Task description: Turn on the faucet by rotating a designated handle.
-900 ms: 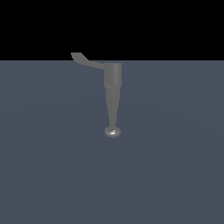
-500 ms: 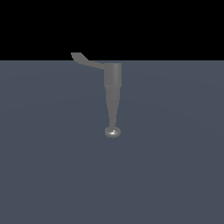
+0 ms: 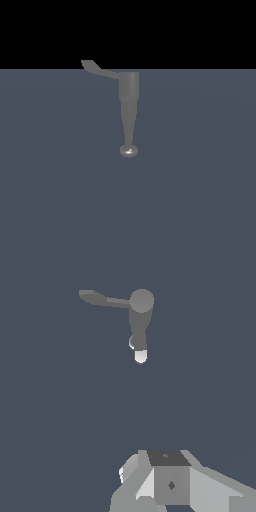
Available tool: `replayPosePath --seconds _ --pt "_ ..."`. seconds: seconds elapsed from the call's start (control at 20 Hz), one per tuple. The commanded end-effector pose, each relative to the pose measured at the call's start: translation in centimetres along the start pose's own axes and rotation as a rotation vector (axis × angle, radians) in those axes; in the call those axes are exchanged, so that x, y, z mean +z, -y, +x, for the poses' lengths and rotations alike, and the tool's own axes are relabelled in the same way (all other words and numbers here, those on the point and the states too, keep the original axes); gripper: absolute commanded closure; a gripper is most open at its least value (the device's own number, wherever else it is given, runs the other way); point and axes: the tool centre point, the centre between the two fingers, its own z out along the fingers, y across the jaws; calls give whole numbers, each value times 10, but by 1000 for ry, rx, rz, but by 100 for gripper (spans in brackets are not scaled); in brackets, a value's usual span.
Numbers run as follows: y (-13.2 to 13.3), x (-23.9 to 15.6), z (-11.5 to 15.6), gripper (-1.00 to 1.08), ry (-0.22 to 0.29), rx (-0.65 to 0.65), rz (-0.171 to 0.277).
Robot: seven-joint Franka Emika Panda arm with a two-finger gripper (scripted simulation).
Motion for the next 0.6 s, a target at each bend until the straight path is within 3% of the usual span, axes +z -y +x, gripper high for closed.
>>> replayPosePath --seconds 0.0,0.55 --pt "1 1 3 108 0 15 0" --pt "7 8 33 108 2 171 -3"
